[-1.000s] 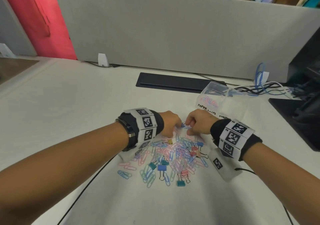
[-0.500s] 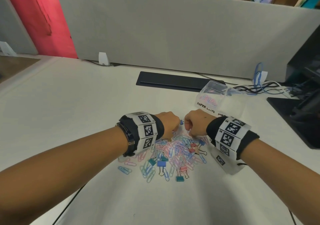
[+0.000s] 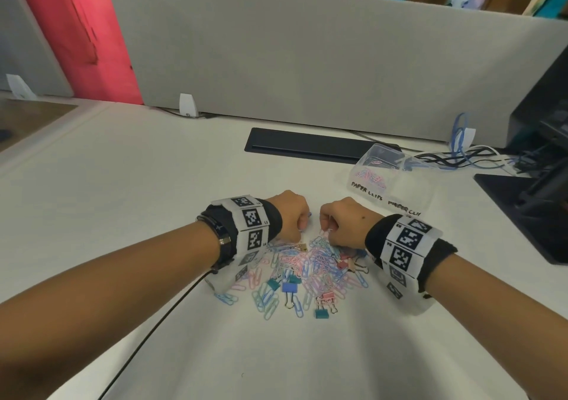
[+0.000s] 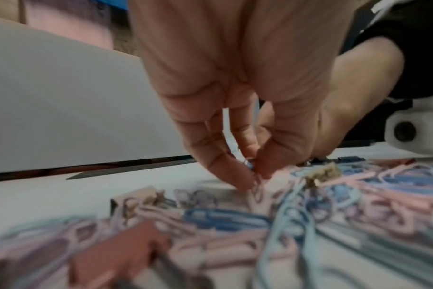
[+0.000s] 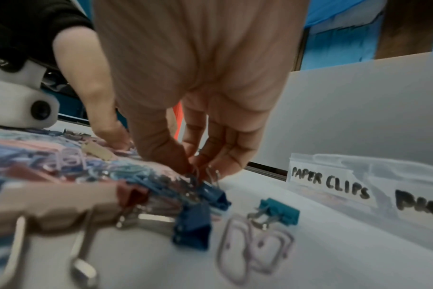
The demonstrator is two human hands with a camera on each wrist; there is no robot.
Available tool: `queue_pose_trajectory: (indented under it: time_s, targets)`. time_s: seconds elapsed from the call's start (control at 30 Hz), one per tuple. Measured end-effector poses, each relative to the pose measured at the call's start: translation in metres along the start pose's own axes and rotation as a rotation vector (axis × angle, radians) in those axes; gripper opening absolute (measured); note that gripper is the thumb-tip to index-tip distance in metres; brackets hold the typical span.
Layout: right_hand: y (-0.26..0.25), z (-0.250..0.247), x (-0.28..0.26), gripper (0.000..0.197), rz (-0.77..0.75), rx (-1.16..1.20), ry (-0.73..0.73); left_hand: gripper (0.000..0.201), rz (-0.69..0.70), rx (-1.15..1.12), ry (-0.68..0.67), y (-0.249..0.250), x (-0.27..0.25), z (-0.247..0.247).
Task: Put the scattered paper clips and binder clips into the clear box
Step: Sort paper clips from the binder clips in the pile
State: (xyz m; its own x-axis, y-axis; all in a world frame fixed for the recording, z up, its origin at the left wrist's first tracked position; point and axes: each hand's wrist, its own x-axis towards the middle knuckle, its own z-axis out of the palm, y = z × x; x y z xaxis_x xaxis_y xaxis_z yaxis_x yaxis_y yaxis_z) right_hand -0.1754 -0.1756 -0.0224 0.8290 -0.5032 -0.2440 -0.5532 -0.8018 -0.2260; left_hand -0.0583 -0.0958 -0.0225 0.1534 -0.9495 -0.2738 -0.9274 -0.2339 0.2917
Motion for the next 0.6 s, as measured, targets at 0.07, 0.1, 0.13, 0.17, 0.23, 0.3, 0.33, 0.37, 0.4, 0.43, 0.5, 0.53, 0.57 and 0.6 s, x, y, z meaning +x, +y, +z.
queue_pose_trajectory:
  time_s: [0.07, 0.1, 0.13, 0.17, 0.23, 0.3, 0.33, 0.37, 0.4, 0.43, 0.5, 0.53, 0.57, 0.6]
  targets:
    - [0.002, -0.001, 0.002, 0.024, 0.000, 0.029, 0.019, 0.025, -0.049, -0.073, 0.045, -0.003, -0.002, -0.005]
    - [0.003, -0.001, 0.003, 0.024, 0.006, 0.062, 0.031, 0.025, -0.078, -0.111, 0.061, -0.004, -0.004, -0.008]
    - [0.004, -0.003, 0.003, 0.023, 0.014, 0.111, 0.046, 0.025, -0.105, -0.153, 0.075, -0.006, -0.006, -0.012]
    - [0.006, -0.004, 0.004, 0.023, 0.024, 0.170, 0.059, 0.025, -0.130, -0.205, 0.084, -0.009, -0.008, -0.015]
    - [0.008, -0.007, 0.004, 0.023, 0.041, 0.312, 0.076, 0.024, -0.171, -0.368, 0.092, -0.016, -0.012, -0.022]
    - [0.009, -0.011, 0.004, 0.024, 0.062, 0.490, 0.073, 0.024, -0.187, -0.541, 0.085, -0.024, -0.015, -0.028]
    - [0.008, -0.012, 0.003, 0.024, 0.081, 0.592, 0.060, 0.023, -0.200, -0.617, 0.070, -0.027, -0.018, -0.030]
    - [0.006, -0.014, 0.002, 0.023, 0.110, 0.708, 0.034, 0.021, -0.223, -0.704, 0.048, -0.029, -0.022, -0.032]
    - [0.004, -0.015, 0.001, 0.022, 0.141, 0.832, 0.003, 0.018, -0.261, -0.808, 0.015, -0.029, -0.027, -0.033]
    - [0.001, -0.016, 0.000, 0.024, 0.172, 0.956, -0.020, 0.020, -0.298, -0.913, -0.028, -0.031, -0.031, -0.032]
    - [-0.002, -0.016, -0.001, 0.029, 0.226, 1.165, -0.036, 0.029, -0.337, -1.088, -0.110, -0.036, -0.037, -0.029]
    - [-0.003, -0.015, -0.001, 0.029, 0.255, 1.254, -0.047, 0.031, -0.342, -1.156, -0.145, -0.038, -0.040, -0.027]
    - [-0.003, -0.015, -0.001, 0.027, 0.276, 1.326, -0.063, 0.029, -0.344, -1.204, -0.170, -0.040, -0.041, -0.026]
    - [-0.003, -0.014, -0.001, 0.026, 0.293, 1.338, -0.083, 0.028, -0.354, -1.227, -0.181, -0.041, -0.042, -0.026]
